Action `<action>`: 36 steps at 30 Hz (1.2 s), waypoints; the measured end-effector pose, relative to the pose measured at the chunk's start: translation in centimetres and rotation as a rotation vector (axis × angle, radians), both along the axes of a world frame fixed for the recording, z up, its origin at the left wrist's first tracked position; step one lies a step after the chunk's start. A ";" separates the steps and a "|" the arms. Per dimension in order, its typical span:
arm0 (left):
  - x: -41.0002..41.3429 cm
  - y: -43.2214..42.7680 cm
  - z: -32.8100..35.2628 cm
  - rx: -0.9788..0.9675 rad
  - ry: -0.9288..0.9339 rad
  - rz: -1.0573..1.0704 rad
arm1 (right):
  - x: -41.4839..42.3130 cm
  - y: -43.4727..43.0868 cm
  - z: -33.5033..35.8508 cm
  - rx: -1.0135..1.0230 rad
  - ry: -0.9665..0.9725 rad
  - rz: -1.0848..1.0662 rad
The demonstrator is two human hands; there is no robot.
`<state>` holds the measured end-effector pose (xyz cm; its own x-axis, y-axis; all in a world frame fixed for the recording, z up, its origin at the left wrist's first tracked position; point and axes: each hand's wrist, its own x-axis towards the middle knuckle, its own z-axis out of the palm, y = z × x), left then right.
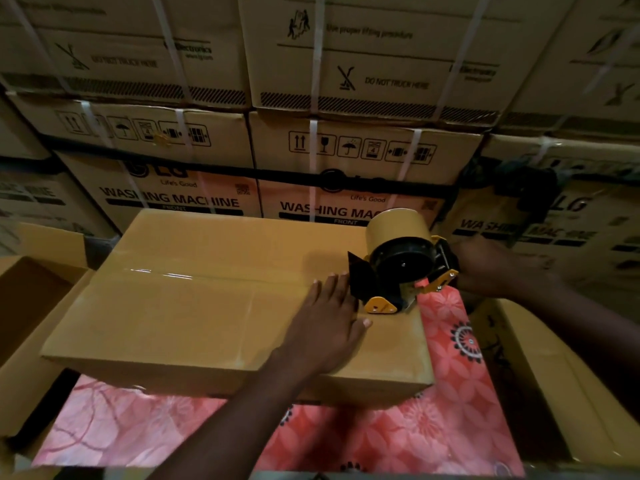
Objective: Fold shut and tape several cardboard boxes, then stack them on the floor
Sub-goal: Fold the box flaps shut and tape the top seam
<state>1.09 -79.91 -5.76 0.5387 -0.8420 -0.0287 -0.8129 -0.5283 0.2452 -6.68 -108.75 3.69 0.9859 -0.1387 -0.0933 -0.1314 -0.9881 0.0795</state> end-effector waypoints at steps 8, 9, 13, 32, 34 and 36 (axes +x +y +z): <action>-0.7 -0.5 -0.4 -0.031 0.039 0.049 | -0.9 -2.2 -2.5 0.130 -0.156 0.063; -0.7 -0.5 -0.3 -0.025 0.040 0.053 | -1.2 -2.4 -2.3 0.146 -0.166 0.058; -0.7 -0.4 -0.3 -0.026 0.043 0.062 | -3.0 -5.3 -1.1 0.178 -0.198 0.002; -5.1 -8.2 0.2 -0.018 0.028 -0.022 | -6.0 -7.3 -2.8 0.239 -0.224 -0.013; -5.1 -8.2 0.4 -0.012 0.024 -0.009 | -6.2 -7.7 -2.8 0.241 -0.208 -0.032; -5.3 -8.3 0.5 -0.012 0.028 -0.003 | -6.2 -7.9 -2.5 0.205 -0.185 -0.070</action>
